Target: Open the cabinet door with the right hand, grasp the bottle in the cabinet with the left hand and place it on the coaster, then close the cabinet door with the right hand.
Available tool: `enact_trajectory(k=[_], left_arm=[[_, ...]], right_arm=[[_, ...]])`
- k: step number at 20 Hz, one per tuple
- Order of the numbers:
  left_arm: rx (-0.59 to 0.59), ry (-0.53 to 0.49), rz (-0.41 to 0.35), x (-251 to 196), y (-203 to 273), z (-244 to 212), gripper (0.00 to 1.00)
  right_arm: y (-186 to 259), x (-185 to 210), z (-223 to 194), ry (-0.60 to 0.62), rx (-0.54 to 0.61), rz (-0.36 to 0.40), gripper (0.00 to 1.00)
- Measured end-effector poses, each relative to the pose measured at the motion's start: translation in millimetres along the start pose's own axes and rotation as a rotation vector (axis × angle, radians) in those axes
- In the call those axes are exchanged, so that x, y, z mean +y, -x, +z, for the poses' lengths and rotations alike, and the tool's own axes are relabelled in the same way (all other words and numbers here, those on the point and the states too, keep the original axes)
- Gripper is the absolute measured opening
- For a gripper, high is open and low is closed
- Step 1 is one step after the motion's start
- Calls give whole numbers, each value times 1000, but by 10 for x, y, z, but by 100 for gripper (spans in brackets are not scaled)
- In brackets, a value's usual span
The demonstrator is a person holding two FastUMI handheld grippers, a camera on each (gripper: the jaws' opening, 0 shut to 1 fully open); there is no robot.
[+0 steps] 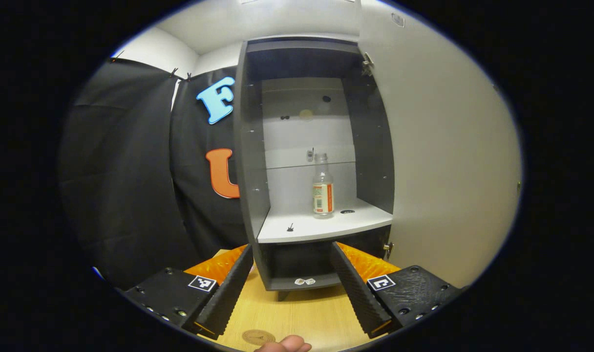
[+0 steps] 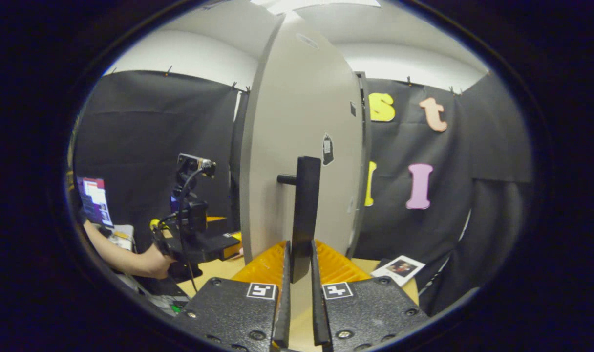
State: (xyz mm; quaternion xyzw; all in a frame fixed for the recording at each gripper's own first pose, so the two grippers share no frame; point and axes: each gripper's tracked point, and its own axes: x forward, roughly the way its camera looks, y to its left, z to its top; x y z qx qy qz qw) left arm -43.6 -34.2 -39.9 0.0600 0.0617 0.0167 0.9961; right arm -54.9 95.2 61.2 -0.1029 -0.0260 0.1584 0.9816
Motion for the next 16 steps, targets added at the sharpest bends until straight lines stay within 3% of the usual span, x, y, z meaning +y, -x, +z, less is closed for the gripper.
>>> enact_trajectory(k=[3,6,7,8,9,11,12,13,16], left_arm=[[-28,-9,-23,-207,-214,95,96],[-35,18,-57,-365,-514,154,100],[-32,21,-72,-397,-634,167,96],[-27,21,-74,-391,-748,171,96],[-22,28,-78,-387,-881,192,96],[-24,57,-83,-435,-1146,230,100],[-23,70,-83,-430,-1267,251,96],[-11,79,-83,-425,-1417,250,96],[21,117,-92,-461,-1789,238,96]], right_arm=[[57,-299,66,29,-22,-132,19],[101,-400,40,-78,-29,-230,16],[101,-430,64,-117,-32,-262,16],[91,-379,88,-159,-34,-255,7],[83,-362,116,-197,-40,-248,15],[32,-422,177,-215,-61,-281,19],[49,-504,152,-202,-64,-320,22],[70,-567,145,-190,-64,-347,38],[159,-629,115,-212,-62,-414,56]])
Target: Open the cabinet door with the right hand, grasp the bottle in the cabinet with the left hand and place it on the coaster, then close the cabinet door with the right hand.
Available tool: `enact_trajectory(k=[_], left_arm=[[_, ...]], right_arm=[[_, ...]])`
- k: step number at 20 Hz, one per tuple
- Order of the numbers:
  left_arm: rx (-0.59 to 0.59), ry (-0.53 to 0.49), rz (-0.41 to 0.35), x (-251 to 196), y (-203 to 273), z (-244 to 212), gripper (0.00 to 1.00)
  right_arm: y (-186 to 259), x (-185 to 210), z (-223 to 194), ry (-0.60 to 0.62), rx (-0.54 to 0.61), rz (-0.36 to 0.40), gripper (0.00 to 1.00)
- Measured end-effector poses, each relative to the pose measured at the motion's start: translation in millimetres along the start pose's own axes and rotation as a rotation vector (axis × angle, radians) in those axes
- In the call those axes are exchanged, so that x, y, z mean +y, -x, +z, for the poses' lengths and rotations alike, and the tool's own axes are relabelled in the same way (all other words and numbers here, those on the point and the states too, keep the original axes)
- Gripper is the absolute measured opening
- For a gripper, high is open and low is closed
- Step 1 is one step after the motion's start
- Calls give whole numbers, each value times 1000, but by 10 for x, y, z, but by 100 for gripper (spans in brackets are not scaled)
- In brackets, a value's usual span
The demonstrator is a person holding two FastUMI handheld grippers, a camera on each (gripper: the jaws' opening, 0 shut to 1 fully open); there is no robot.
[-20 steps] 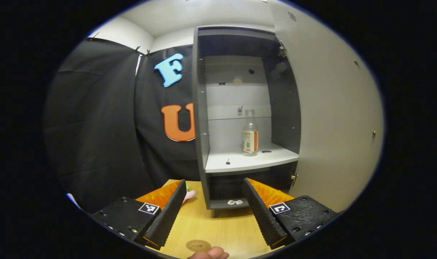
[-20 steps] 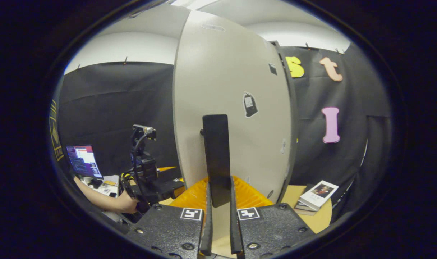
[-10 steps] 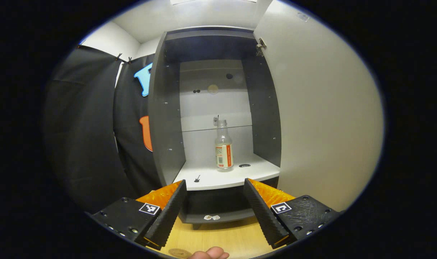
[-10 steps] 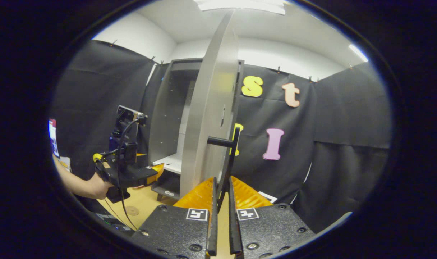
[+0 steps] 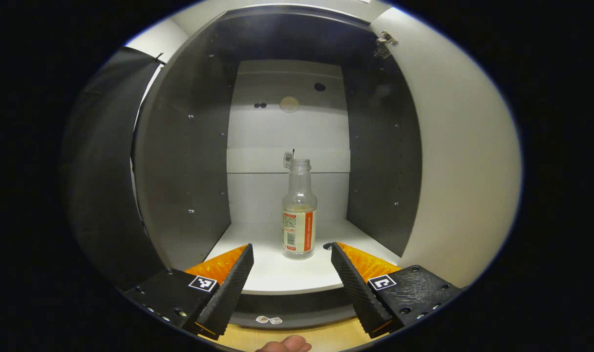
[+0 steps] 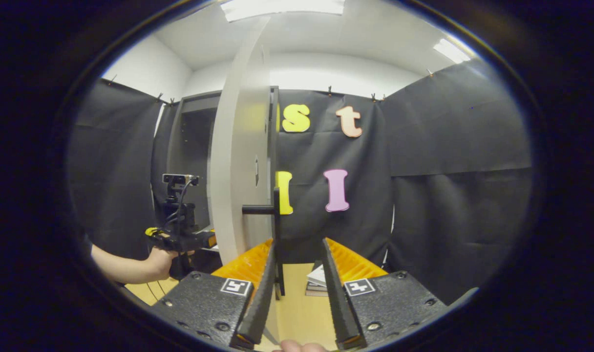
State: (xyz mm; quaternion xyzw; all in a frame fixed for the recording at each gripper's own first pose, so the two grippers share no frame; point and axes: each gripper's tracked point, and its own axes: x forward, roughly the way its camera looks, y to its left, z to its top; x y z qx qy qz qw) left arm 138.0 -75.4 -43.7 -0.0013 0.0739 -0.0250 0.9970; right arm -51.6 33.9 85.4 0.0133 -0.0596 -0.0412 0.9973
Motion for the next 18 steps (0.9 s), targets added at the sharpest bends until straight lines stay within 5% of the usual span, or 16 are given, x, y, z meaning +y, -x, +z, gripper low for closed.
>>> enact_trajectory(k=[3,7,12,18], left_arm=[[-9,-34,16,18,-298,66,96],[20,-29,11,4,-556,9,96],[20,-18,49,71,-892,57,96],[34,13,40,-25,-1251,54,96]], right_arm=[[29,-95,-23,-39,8,-50,90],[310,-210,18,-83,-17,-134,100],[618,-476,-30,-91,5,-273,100],[661,-479,-81,-124,25,-306,100]])
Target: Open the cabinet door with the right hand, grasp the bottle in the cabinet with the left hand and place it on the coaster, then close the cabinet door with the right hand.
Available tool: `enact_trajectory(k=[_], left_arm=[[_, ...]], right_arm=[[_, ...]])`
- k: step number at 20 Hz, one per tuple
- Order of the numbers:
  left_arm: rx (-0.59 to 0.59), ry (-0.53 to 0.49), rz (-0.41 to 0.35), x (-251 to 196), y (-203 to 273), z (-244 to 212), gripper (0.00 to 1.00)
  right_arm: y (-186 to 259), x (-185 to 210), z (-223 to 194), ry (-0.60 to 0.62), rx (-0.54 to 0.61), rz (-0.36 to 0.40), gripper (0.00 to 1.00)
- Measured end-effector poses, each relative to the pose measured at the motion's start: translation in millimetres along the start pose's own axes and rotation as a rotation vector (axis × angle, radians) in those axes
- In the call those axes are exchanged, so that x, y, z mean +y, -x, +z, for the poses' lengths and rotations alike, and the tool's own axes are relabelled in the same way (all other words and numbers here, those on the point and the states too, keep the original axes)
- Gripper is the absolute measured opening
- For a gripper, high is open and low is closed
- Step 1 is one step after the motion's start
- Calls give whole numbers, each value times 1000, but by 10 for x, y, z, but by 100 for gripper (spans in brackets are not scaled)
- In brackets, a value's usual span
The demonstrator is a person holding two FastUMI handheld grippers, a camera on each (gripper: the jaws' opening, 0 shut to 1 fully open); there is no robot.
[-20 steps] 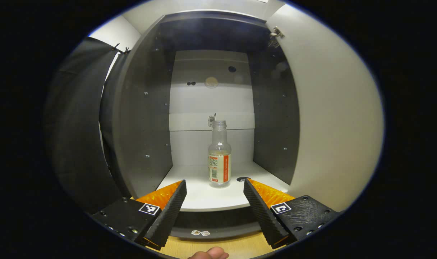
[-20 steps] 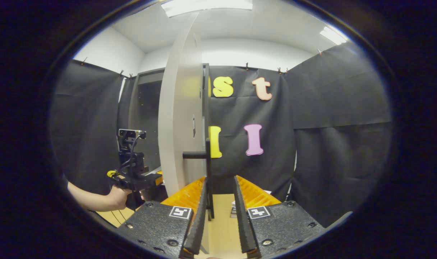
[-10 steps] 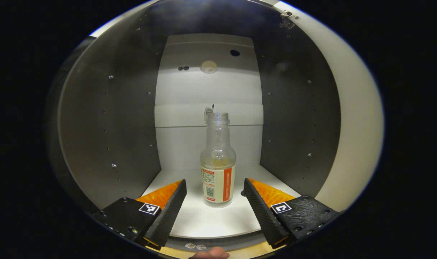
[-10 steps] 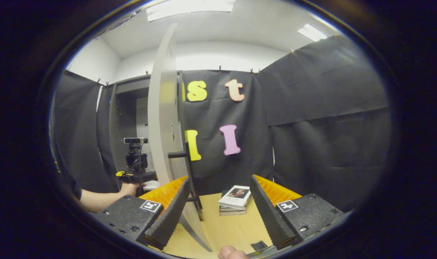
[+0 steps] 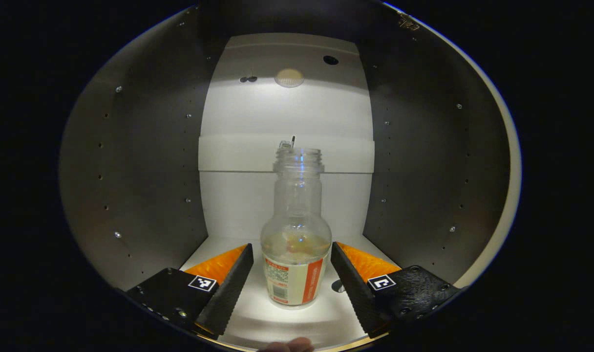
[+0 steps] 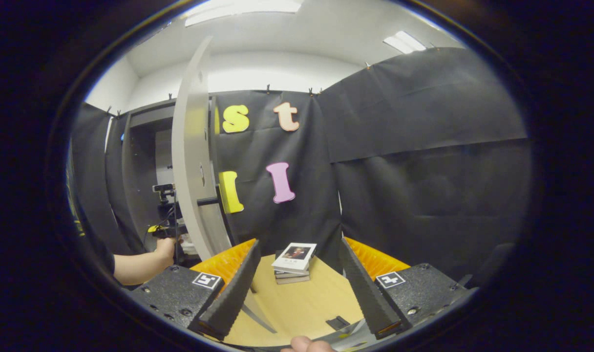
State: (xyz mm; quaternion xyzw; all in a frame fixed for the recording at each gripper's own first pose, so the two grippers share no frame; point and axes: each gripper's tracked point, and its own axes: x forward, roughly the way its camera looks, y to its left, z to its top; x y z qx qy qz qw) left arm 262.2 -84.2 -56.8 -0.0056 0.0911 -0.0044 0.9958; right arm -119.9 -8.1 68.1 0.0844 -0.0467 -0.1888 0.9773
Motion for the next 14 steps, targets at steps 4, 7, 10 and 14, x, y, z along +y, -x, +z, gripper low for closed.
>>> enact_trajectory(k=[4,7,10,14], left_arm=[[8,-23,-11,-45,-15,-23,76],[-22,-56,-25,-70,112,69,76],[-55,-78,-29,-68,384,200,73],[-78,-65,30,133,999,368,73]], right_arm=[[-91,19,-37,-5,22,16,100],[-152,83,-122,-7,56,53,100],[-257,147,-200,6,75,128,100],[-428,156,-321,-17,125,290,100]])
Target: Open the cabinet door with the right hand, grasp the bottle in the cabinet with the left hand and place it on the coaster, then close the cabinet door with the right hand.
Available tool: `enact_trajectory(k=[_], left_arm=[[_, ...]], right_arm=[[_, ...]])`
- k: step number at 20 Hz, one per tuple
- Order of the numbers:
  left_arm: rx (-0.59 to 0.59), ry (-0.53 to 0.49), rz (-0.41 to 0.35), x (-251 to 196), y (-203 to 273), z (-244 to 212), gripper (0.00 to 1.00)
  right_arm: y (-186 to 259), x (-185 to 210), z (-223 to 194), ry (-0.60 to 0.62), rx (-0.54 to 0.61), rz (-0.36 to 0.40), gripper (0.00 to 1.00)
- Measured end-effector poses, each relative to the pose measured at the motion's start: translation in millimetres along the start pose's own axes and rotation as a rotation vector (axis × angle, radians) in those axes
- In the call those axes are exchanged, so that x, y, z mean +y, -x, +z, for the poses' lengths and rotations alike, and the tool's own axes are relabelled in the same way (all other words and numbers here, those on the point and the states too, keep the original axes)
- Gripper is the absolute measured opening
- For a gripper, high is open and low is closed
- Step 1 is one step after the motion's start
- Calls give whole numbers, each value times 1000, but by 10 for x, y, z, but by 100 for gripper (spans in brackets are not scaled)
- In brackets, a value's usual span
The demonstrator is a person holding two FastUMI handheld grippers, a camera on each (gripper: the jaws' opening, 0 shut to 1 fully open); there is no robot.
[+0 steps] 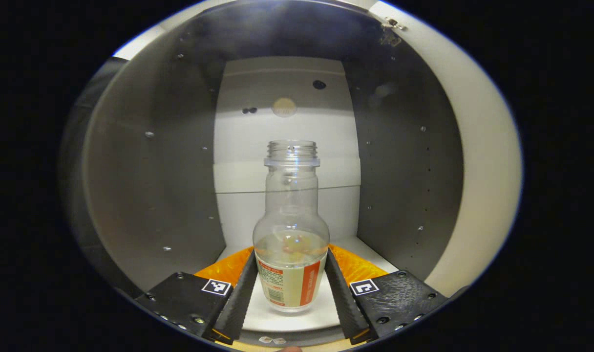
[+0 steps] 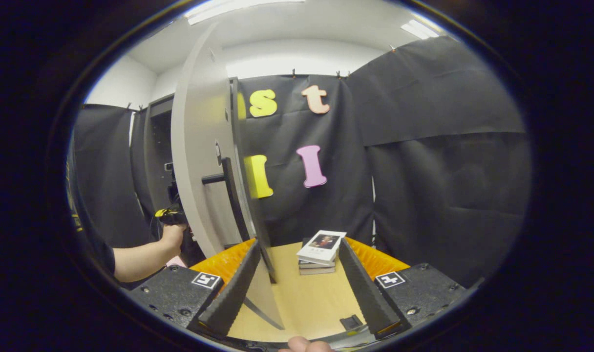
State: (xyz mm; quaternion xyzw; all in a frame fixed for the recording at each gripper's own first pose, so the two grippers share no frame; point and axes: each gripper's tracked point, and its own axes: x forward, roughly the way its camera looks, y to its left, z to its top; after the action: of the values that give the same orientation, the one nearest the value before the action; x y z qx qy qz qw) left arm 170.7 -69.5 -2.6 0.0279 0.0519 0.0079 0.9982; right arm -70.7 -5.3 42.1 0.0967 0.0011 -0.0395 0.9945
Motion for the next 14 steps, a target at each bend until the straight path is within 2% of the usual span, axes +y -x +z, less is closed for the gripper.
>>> enact_trajectory(k=[3,7,9,11,14], left_arm=[[-34,2,63,232,544,110,73],[-43,1,125,540,1321,22,73],[-43,-13,172,785,1689,-110,73],[-69,-24,185,947,2003,-250,73],[-102,-49,194,1144,2362,-603,73]], right_arm=[[-30,-146,-44,-13,32,104,100],[-110,-307,-219,-8,76,190,100],[-150,-311,-302,1,89,217,100],[-208,-257,-422,23,116,243,98],[-180,-246,-600,51,141,230,100]])
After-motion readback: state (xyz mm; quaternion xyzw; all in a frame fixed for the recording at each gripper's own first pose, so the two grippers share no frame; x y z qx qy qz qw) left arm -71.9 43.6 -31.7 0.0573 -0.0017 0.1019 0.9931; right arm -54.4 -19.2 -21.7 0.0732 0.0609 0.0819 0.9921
